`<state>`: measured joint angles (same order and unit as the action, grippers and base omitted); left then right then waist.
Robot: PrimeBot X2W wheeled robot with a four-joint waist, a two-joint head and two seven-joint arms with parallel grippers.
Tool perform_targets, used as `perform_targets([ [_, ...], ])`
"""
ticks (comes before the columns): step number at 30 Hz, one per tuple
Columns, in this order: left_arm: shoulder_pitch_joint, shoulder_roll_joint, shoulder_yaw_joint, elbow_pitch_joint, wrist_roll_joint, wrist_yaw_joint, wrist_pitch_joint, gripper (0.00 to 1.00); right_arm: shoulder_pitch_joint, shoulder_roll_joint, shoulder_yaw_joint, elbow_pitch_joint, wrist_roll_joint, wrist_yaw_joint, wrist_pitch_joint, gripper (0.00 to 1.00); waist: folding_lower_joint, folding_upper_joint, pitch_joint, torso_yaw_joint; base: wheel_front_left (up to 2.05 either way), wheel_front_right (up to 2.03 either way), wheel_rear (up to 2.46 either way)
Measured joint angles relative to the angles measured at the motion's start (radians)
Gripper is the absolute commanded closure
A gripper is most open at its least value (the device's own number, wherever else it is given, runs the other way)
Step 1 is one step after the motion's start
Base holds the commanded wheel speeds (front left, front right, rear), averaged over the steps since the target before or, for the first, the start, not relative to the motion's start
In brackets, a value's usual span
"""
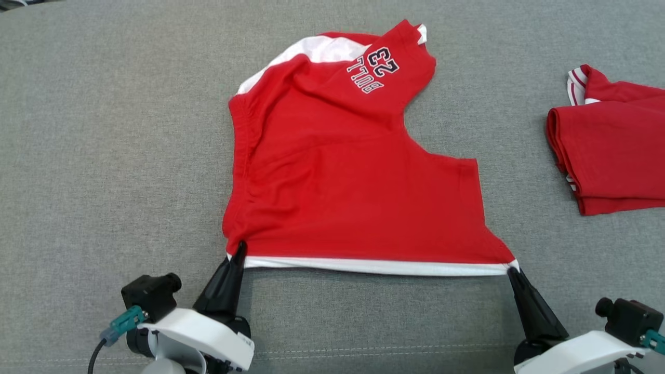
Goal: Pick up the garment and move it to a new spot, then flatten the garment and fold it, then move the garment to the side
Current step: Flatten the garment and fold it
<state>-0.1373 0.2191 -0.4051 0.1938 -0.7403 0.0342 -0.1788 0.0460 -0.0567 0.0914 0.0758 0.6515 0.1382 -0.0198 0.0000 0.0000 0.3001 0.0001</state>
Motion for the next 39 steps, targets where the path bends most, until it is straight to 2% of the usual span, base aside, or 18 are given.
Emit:
perform_targets([
  [8,0.026,0.005,-0.007,-0.007,-0.008,0.018,0.028,1.0,0.029,0.02,-0.022,-0.027,-0.032,0.0,0.039,1.0,0.0,0.0,-0.012,-0.007,0.0,0.0,0.0],
  [9,0.026,0.007,-0.009,-0.006,-0.011,0.02,0.041,0.64,0.029,0.02,-0.025,-0.027,-0.041,0.0,0.041,0.87,0.0,0.0,-0.013,-0.007,0.0,0.0,0.0],
  [10,0.026,0.007,-0.009,-0.006,-0.011,0.02,0.041,0.0,0.029,0.02,-0.025,-0.027,-0.041,0.0,0.041,0.53,0.0,0.0,-0.013,-0.007,0.0,0.0,0.0],
  [11,0.026,0.009,-0.011,-0.003,-0.014,0.02,0.052,0.0,0.029,0.021,-0.026,-0.028,-0.044,0.0,0.047,0.0,0.0,0.0,-0.014,-0.007,0.0,0.0,0.0],
  [18,0.037,0.065,0.01,-0.048,-0.016,0.071,0.081,0.0,0.022,0.01,-0.071,-0.079,-0.076,-0.005,0.047,0.0,0.0,0.0,-0.034,-0.001,0.0,0.0,0.0],
  [23,0.051,0.134,0.075,-0.187,0.068,0.168,0.027,0.0,-0.032,-0.056,-0.111,-0.151,-0.144,-0.005,0.012,0.0,0.0,0.0,-0.055,0.016,0.0,0.0,0.0],
  [27,0.042,0.194,0.126,-0.3,0.144,0.217,-0.011,0.0,-0.115,-0.116,-0.117,-0.18,-0.264,-0.005,-0.047,0.0,0.0,0.0,-0.076,0.03,0.0,0.0,0.0],
  [32,-0.001,0.248,0.154,-0.349,0.211,0.24,-0.026,0.0,-0.214,-0.169,-0.088,-0.177,-0.395,-0.005,-0.131,0.0,0.0,0.0,-0.11,0.038,0.0,0.0,0.0],
  [39,0.029,0.231,0.162,-0.294,0.192,0.252,-0.035,0.0,-0.235,-0.163,-0.031,-0.067,-0.469,-0.005,-0.201,0.0,0.0,0.0,-0.167,0.034,0.0,0.0,0.0],
])
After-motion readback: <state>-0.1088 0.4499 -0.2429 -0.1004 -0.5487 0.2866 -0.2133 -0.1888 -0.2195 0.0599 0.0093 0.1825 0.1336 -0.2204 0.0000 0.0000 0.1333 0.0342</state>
